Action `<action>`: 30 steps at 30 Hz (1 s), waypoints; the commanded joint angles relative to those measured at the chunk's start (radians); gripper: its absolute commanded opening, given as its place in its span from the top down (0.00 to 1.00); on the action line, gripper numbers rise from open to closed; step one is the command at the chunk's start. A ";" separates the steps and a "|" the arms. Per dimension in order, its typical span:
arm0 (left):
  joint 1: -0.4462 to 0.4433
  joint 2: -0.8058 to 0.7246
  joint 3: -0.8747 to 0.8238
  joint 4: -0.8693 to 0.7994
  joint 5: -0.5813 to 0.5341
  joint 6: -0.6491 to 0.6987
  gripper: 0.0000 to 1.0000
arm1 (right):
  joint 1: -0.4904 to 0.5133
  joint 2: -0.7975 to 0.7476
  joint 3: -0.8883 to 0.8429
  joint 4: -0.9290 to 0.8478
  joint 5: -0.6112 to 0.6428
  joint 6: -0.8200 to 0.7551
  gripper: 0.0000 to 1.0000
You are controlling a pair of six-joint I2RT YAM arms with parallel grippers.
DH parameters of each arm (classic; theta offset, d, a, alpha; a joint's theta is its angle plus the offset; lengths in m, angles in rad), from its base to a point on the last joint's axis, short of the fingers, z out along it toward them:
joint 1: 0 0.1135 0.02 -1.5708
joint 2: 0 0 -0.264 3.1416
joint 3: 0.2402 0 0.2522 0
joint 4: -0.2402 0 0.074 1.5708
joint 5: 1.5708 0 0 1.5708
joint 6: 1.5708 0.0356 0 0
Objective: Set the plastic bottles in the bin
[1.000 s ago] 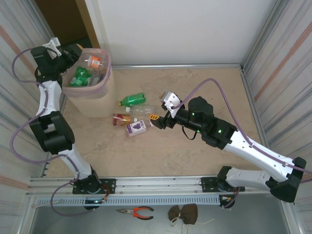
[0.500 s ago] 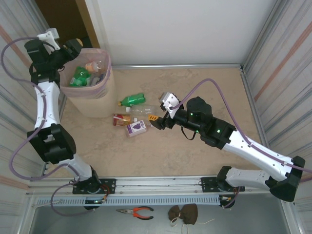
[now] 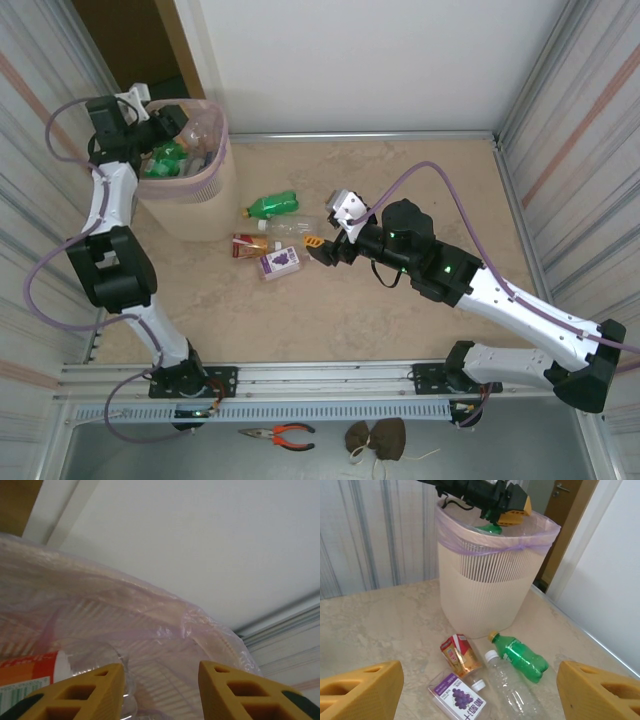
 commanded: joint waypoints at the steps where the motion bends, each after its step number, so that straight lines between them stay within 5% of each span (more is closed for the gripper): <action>1: -0.021 -0.064 -0.025 -0.007 0.023 0.043 0.57 | 0.008 0.000 0.008 -0.009 0.058 0.028 0.21; 14: -0.167 -0.319 -0.058 -0.311 -0.093 0.411 0.55 | -0.005 0.004 -0.004 -0.066 0.161 0.212 0.21; 30: -0.545 -0.505 -0.325 -0.579 -0.273 0.682 0.48 | -0.261 -0.015 -0.041 -0.212 0.056 0.576 0.25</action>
